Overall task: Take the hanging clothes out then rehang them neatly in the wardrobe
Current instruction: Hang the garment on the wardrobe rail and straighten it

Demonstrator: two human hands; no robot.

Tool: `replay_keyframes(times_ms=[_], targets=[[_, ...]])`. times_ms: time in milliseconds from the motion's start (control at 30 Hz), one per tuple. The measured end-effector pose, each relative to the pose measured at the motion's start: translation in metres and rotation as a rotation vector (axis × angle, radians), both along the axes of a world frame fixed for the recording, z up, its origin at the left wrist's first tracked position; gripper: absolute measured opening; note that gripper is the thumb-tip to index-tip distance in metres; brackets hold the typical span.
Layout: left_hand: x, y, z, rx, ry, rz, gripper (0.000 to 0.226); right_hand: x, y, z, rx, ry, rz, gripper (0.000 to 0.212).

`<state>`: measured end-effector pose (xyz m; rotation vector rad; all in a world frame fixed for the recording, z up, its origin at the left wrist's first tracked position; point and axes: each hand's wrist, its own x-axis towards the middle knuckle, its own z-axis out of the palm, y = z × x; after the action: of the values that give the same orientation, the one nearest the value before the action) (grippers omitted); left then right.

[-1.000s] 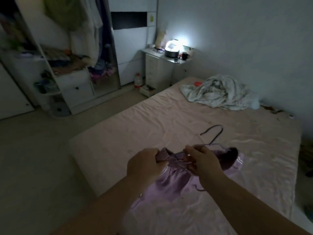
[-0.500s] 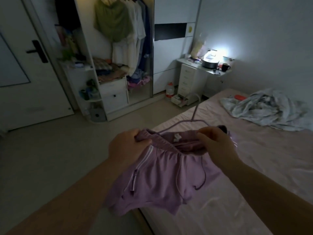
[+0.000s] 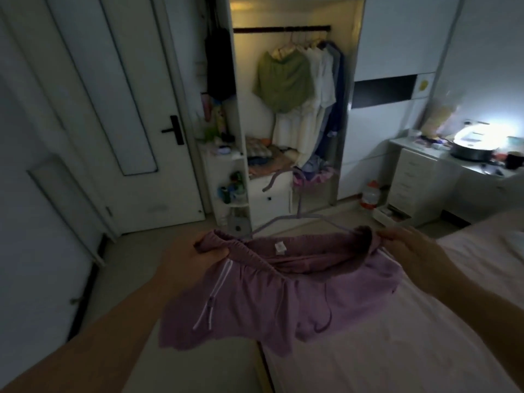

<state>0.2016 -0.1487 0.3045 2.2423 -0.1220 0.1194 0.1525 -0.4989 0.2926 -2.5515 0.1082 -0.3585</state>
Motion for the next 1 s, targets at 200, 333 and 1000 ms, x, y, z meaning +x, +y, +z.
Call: replay_keyframes(times_ms=[200,333,1000], targets=[[0.078,0.059,0.003,-0.094,-0.005,0.072,0.003,0.127,0.051,0.012,-0.1,0.023,0.156,0.032],[0.136,0.105,-0.002,-0.06,0.007,0.086,0.023,0.19,0.099,0.016,-0.01,0.038,0.165,0.008],[0.488,0.223,0.004,-0.043,-0.104,-0.017,0.008,0.456,0.221,0.037,0.129,0.121,-0.032,0.012]])
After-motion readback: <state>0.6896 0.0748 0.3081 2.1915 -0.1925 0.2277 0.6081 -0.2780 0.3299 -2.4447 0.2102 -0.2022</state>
